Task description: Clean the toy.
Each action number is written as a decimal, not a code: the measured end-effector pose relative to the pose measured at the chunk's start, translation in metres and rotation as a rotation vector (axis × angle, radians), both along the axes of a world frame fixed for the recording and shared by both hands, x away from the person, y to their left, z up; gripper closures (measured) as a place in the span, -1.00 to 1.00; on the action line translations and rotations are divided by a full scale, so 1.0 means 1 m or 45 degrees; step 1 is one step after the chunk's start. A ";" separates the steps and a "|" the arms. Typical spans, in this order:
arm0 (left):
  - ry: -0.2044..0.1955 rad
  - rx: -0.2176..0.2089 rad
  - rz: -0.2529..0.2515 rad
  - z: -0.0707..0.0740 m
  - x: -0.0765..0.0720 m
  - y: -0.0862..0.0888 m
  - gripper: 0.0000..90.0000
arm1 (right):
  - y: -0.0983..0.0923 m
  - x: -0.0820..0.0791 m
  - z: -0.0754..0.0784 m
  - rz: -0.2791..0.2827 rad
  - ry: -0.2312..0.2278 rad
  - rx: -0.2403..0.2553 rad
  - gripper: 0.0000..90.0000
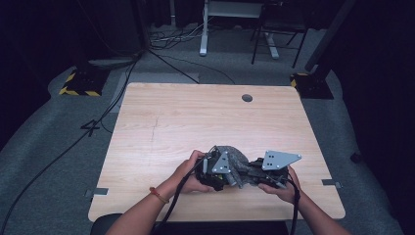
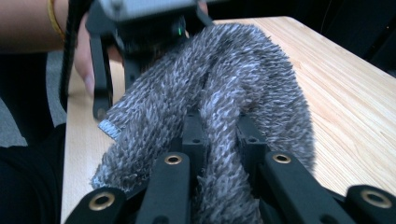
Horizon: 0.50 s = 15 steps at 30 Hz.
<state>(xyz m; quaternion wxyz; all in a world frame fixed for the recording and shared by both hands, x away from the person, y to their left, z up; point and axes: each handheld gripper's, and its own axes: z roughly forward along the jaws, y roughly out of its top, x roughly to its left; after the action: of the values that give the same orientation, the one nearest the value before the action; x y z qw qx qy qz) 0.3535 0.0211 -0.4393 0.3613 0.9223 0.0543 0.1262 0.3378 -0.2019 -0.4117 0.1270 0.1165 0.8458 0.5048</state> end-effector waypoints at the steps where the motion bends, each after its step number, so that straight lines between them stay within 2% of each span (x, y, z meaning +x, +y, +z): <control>1: 0.000 0.000 0.000 0.000 0.000 0.000 -0.26 | 0.000 0.000 0.000 0.000 0.000 0.000 0.73; 7: 0.009 0.029 -0.018 -0.006 -0.004 -0.011 -0.26 | 0.004 -0.001 0.002 0.006 -0.014 0.010 0.73; 9: -0.005 0.035 -0.010 -0.006 -0.004 -0.011 -0.26 | 0.006 -0.002 0.003 -0.006 -0.025 -0.010 0.73; 12: 0.020 0.005 -0.012 -0.003 -0.001 -0.007 -0.26 | 0.004 0.000 0.003 -0.022 -0.036 -0.009 0.73; 13: 0.011 -0.012 -0.011 -0.001 -0.001 -0.005 -0.26 | 0.003 0.002 0.004 -0.040 -0.039 -0.012 0.73; 14: 0.010 -0.026 -0.011 0.002 -0.002 -0.003 -0.26 | -0.002 0.007 0.001 -0.088 -0.040 -0.032 0.73; 15: 0.009 -0.039 -0.008 0.005 -0.002 -0.001 -0.26 | -0.005 0.009 0.000 -0.093 -0.025 -0.026 0.73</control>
<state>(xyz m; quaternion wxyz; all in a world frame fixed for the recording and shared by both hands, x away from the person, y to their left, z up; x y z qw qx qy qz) 0.3515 0.0198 -0.4346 0.3756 0.9172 0.0546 0.1211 0.3466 -0.2068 -0.4117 0.1548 0.1412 0.8448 0.4924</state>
